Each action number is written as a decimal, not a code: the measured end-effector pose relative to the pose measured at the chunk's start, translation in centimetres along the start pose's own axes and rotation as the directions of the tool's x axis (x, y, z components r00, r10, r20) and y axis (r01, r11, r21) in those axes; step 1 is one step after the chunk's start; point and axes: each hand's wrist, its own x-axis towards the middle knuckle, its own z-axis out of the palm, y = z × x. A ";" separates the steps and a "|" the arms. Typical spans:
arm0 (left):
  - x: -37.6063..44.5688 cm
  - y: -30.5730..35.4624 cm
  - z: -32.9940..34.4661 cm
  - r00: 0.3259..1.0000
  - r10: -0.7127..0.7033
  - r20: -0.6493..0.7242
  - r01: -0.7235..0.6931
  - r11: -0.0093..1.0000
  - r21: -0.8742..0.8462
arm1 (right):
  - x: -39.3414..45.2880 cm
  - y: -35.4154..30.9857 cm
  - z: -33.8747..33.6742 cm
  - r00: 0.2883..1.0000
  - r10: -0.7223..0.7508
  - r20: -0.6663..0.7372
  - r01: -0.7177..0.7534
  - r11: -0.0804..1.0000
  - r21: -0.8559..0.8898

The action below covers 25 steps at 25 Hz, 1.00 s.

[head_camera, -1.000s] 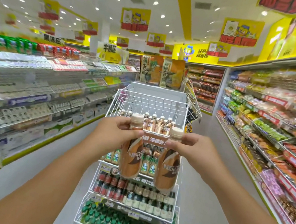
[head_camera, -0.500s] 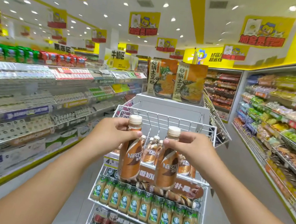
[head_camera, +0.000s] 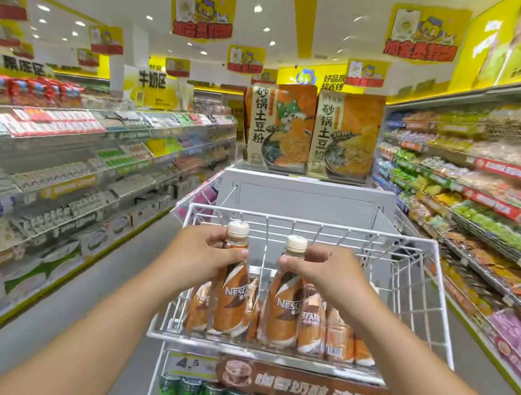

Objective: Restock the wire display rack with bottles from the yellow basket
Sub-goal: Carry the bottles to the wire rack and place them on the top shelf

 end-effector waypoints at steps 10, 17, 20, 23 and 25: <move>9.7 -7.9 0.6 0.986 -0.105 0.132 0.097 0.993 0.063 | 7.5 4.5 5.1 0.977 0.212 -0.024 -0.213 0.967 -0.139; 11.7 -11.2 2.1 0.970 -0.202 0.133 0.185 0.974 0.128 | 9.6 7.2 6.5 0.958 0.281 -0.063 -0.288 0.931 -0.224; 12.2 -12.1 2.4 0.966 -0.225 0.130 0.208 0.969 0.135 | 10.4 8.1 7.6 0.946 0.319 -0.059 -0.323 0.905 -0.276; 13.0 -12.9 2.6 0.960 -0.255 0.114 0.244 0.964 0.103 | 10.9 8.5 8.2 0.934 0.344 -0.092 -0.354 0.868 -0.348; 13.3 -13.3 2.9 0.960 -0.262 0.098 0.250 0.961 0.119 | 11.1 8.7 8.4 0.927 0.359 -0.109 -0.372 0.849 -0.375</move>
